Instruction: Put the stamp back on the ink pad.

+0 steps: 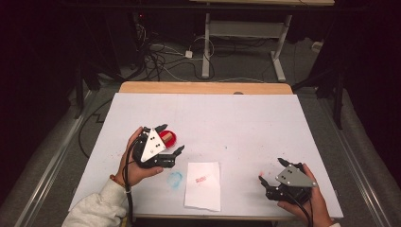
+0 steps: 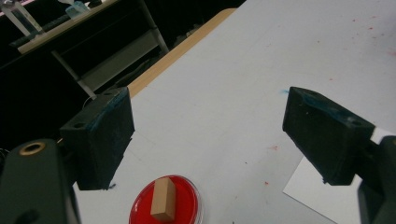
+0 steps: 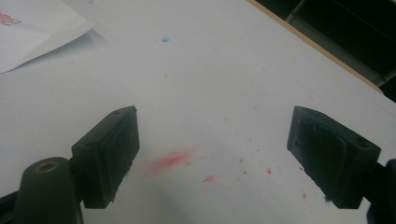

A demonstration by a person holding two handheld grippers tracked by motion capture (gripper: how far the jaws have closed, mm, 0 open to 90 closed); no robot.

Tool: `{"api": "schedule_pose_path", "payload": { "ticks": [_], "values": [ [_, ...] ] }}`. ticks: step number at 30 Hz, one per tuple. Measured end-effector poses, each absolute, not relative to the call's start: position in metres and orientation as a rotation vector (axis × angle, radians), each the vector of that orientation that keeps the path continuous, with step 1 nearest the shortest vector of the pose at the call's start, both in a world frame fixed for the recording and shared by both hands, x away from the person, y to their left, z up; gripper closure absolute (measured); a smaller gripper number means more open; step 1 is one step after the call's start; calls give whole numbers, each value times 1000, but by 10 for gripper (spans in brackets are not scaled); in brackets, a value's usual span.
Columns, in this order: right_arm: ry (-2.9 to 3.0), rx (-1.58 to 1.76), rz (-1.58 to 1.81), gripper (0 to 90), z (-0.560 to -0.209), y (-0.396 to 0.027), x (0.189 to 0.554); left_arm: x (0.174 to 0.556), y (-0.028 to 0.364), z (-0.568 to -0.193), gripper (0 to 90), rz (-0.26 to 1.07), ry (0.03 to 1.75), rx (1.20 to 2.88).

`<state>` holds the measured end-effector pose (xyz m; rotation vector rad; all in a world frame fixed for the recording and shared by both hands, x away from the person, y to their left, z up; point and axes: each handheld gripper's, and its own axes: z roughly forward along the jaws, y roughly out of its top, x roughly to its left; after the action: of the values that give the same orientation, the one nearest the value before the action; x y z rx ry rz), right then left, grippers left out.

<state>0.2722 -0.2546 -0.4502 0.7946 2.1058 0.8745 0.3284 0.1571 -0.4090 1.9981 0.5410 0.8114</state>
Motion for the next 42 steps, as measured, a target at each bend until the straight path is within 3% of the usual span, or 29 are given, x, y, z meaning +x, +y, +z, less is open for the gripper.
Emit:
{"api": "schedule_pose_path", "payload": {
  "ticks": [22, 42],
  "values": [
    [2100, 782, 876, 174, -448, -252, 270, 301, 171, -425, 161, 844, 493, 2055],
    [2096, 779, 880, 174, -447, -250, 269, 284, 197, -451, 161, 834, 562, 2119]
  ]
}}
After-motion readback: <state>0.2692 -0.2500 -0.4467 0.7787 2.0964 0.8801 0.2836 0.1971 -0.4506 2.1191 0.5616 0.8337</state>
